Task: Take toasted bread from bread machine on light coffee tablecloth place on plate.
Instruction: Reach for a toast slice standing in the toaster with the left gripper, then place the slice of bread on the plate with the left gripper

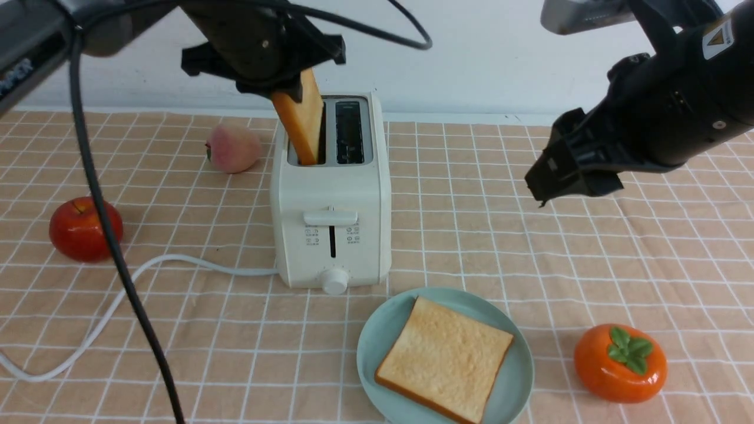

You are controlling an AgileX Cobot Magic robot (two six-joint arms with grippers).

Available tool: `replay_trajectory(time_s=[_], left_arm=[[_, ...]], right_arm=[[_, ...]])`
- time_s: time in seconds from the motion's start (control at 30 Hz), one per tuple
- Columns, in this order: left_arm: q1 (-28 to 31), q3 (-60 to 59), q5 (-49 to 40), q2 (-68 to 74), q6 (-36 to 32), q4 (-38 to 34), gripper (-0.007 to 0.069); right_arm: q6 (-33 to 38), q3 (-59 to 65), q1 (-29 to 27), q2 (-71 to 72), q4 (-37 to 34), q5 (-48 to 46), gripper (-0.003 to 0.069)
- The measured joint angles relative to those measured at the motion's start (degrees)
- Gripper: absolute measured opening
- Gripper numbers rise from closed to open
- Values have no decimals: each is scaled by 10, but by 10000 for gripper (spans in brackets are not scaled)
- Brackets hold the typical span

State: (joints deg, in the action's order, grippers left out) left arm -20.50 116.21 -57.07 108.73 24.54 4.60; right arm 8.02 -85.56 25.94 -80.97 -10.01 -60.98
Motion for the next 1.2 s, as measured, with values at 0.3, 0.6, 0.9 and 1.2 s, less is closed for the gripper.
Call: replay_trajectory(time_s=[0.3, 0.6, 0.9, 1.2], left_arm=[[0, 5, -98, -174, -45, 58, 95], [1, -149, -140, -349, -59, 31, 95], [1, -522, 102, -390, -133, -248, 95], [1, -669, 202, -252, -651, -823, 95]], right_arm=[[0, 0, 0, 0, 11, 0, 336], [0, 0, 0, 0, 19, 0, 319], [0, 0, 0, 0, 19, -24, 318], [0, 0, 0, 0, 17, -24, 318]])
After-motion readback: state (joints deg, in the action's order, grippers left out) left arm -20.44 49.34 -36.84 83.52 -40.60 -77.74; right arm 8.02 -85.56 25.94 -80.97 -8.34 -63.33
